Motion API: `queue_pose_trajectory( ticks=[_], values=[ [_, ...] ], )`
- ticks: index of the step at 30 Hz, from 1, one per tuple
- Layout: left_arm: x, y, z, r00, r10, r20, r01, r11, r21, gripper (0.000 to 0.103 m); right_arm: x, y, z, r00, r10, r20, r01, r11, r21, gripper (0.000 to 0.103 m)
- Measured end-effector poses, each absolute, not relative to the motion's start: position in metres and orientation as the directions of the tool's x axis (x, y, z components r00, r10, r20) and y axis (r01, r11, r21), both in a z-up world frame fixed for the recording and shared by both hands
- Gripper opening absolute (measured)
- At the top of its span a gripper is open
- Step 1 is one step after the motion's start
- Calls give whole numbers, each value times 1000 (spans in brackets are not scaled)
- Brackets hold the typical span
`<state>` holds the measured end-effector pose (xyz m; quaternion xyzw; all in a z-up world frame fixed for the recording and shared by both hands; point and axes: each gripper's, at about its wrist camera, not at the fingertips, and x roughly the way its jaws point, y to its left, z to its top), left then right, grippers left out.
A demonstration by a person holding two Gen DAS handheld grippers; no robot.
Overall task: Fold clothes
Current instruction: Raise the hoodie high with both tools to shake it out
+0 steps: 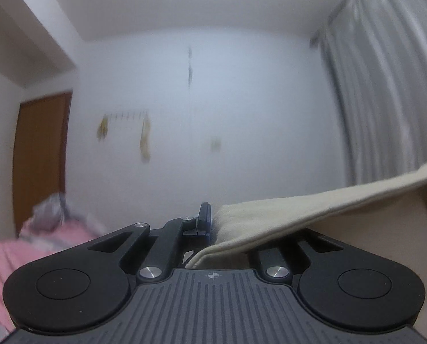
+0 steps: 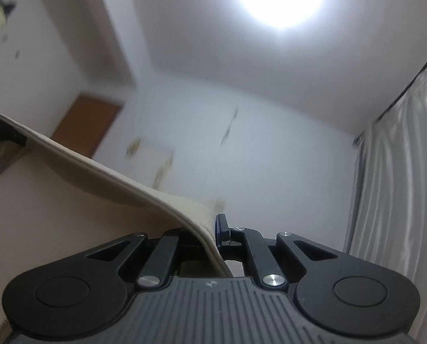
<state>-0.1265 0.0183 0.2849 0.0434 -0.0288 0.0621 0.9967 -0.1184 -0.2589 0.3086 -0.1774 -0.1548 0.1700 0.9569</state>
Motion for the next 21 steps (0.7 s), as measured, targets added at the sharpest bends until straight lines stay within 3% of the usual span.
queue_pose_trajectory(
  ticks=[6, 9, 13, 21],
  values=[
    [0, 39, 190, 956, 177, -233, -165, 984, 69, 8, 8, -213, 232, 935, 349, -58, -337, 827, -451, 6],
    [55, 49, 136, 915, 215, -342, -198, 977, 83, 8, 72, -186, 186, 926, 309, -218, -376, 814, -442, 6],
    [120, 39, 64, 872, 269, -409, -223, 962, 158, 8, 129, -150, 115, 896, 241, -374, -401, 801, -445, 6],
    [164, 59, 11, 851, 255, -460, -208, 966, 150, 9, 195, -128, 43, 858, 225, -461, -419, 826, -377, 6]
  ],
)
